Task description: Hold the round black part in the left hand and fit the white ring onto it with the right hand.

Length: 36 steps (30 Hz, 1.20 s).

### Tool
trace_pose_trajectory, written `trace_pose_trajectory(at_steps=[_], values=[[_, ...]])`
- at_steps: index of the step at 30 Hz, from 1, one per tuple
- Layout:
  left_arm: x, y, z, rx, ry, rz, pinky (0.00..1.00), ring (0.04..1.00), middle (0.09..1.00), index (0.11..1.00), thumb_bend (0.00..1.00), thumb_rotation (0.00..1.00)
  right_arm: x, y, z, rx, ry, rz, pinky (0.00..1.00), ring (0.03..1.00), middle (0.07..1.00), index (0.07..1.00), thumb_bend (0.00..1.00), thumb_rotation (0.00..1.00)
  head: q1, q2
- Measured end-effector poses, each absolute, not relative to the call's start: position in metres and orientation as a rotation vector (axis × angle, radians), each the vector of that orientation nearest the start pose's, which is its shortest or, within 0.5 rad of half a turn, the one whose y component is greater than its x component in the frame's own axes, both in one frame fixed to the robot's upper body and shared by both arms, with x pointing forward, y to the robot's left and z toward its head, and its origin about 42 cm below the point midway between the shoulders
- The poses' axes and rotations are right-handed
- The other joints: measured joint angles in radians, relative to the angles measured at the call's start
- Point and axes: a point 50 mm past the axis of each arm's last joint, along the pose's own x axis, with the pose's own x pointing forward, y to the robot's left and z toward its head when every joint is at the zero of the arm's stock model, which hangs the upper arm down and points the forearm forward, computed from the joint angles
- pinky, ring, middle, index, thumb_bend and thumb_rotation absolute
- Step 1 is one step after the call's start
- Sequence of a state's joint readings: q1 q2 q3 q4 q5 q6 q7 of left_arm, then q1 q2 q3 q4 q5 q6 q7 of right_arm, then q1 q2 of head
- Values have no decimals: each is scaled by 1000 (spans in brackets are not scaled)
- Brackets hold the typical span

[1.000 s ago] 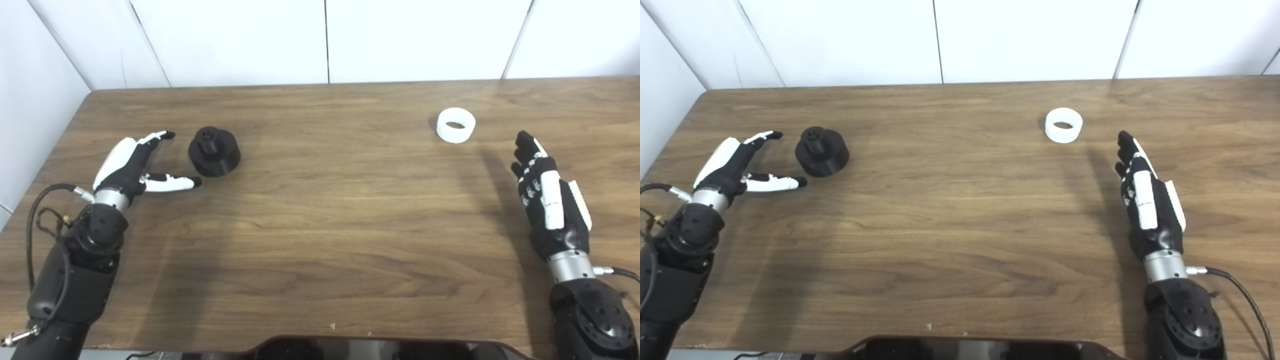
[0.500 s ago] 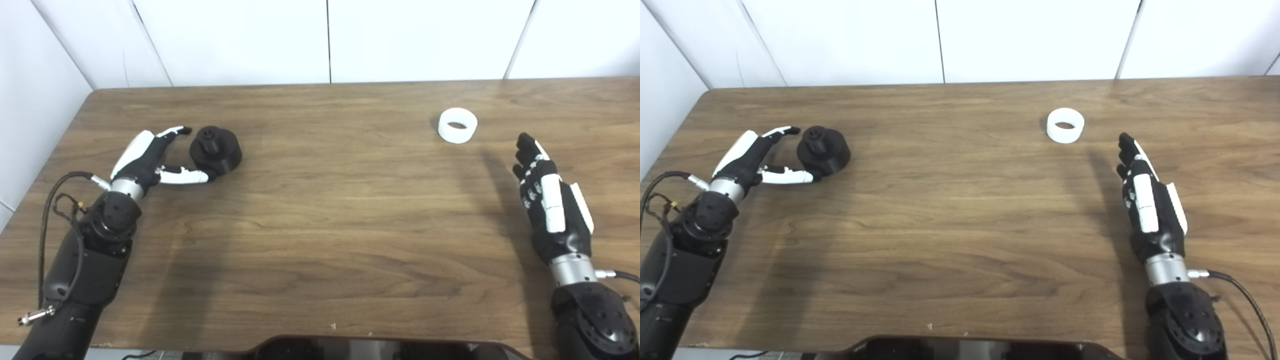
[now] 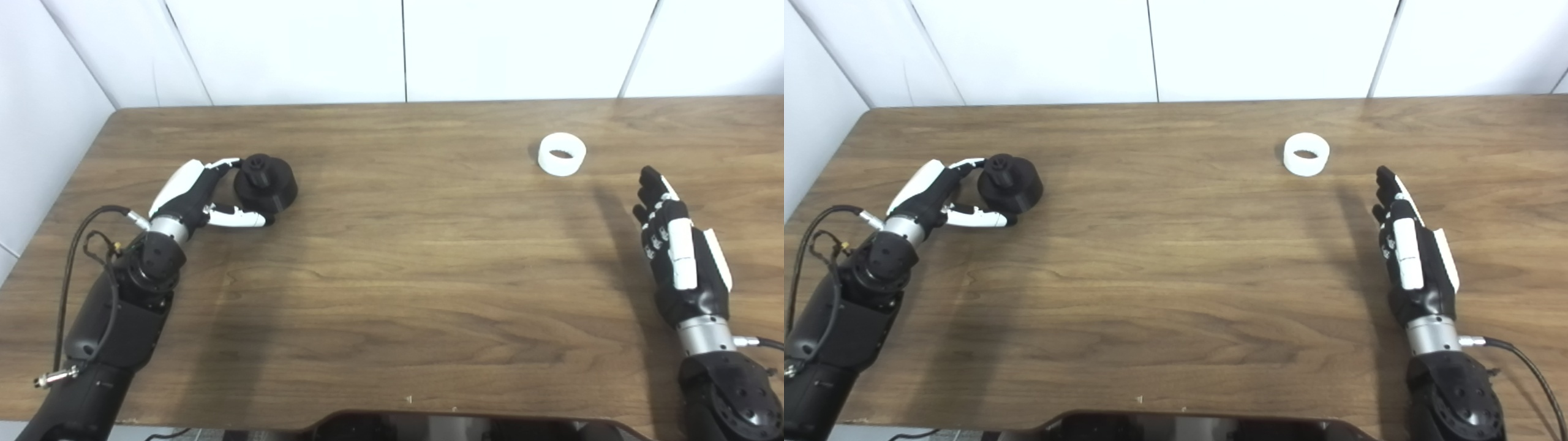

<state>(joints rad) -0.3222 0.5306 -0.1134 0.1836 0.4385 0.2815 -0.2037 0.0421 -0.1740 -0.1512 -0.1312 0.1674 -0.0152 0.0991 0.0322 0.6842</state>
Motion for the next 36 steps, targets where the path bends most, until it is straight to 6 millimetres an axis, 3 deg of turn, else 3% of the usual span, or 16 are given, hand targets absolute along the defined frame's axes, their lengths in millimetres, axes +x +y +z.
trace_pose_trajectory(at_steps=[8, 16, 23, 25, 27, 36], values=[[388, 357, 162, 966, 203, -85, 938, 1000, 944, 793, 912, 270, 265, -303, 133, -28, -130, -42, 1000, 1000, 979, 944, 612, 946, -3, -3], [390, 350, 159, 948, 156, -57, 934, 976, 901, 646, 823, 175, 264, -303, 133, -26, -130, -45, 1000, 1000, 971, 940, 625, 932, -2, -5], [391, 343, 159, 932, 104, -45, 915, 956, 876, 592, 787, 126, 264, -304, 133, -19, -131, -49, 1000, 1000, 972, 943, 622, 930, -2, -3], [391, 342, 159, 931, 92, -42, 916, 956, 873, 524, 610, 87, 264, -304, 133, -19, -131, -49, 1000, 1000, 972, 945, 622, 932, 0, -3], [391, 342, 159, 931, 84, -36, 915, 953, 870, 499, 542, 72, 264, -304, 133, -19, -131, -48, 1000, 1000, 973, 946, 622, 938, 0, -3], [386, 340, 159, 941, 60, -29, 904, 956, 879, 493, 523, 66, 264, -303, 133, -20, -131, -44, 1000, 1000, 976, 946, 651, 929, 2, -2]])
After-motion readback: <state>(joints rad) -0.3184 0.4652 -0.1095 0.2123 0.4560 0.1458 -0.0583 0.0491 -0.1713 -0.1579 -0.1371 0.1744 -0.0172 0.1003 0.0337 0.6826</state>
